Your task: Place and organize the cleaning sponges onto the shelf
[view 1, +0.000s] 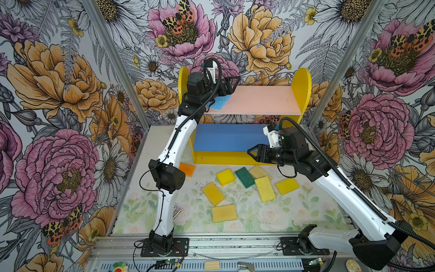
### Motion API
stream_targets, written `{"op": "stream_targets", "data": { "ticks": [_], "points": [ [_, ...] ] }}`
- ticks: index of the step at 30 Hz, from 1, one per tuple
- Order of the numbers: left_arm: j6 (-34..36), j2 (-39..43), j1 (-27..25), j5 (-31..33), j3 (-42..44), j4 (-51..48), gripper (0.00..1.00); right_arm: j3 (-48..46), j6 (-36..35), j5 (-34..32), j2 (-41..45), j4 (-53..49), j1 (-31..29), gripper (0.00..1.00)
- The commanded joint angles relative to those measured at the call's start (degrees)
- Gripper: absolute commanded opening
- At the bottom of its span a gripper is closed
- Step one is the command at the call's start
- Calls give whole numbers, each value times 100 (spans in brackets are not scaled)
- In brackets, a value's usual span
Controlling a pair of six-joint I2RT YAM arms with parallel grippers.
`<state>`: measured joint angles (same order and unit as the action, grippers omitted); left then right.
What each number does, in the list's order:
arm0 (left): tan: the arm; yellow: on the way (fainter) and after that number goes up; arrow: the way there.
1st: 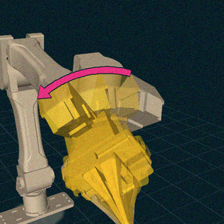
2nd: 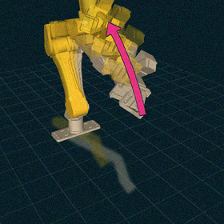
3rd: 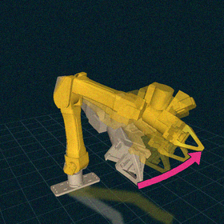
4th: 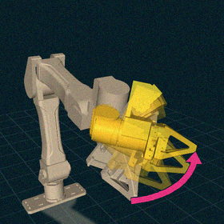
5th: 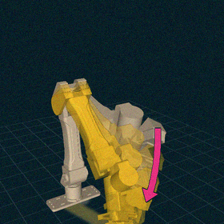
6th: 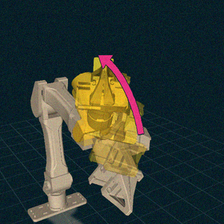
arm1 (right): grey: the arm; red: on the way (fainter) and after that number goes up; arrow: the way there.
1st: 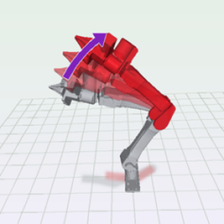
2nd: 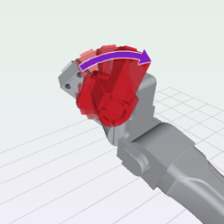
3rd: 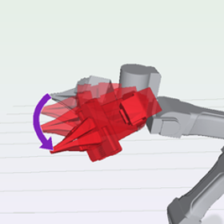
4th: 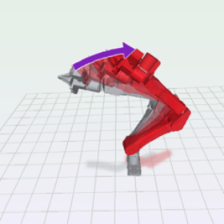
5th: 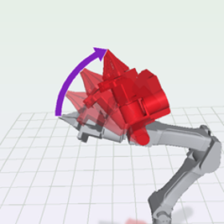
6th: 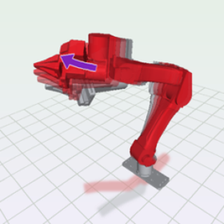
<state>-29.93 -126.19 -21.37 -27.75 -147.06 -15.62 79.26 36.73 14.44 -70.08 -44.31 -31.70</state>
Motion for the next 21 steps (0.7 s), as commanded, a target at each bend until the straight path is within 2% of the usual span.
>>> {"op": "stream_targets", "data": {
  "ticks": [1,5,12,19,21],
  "points": [
    [-85,25,-54,-93,-19,222,99,2,-123,149,17,176,80,61],
    [-26,85,-39,29,146,59,99,-60,-143,233,-23,230,150,62],
    [246,496,-72,638,792,-261,99,-108,-168,262,114,272,317,62],
    [384,944,-223,1936,1369,-462,99,-263,-133,453,140,417,392,62],
    [451,958,-242,2087,1369,-494,99,-321,-138,530,153,473,393,63]
  ]
}}
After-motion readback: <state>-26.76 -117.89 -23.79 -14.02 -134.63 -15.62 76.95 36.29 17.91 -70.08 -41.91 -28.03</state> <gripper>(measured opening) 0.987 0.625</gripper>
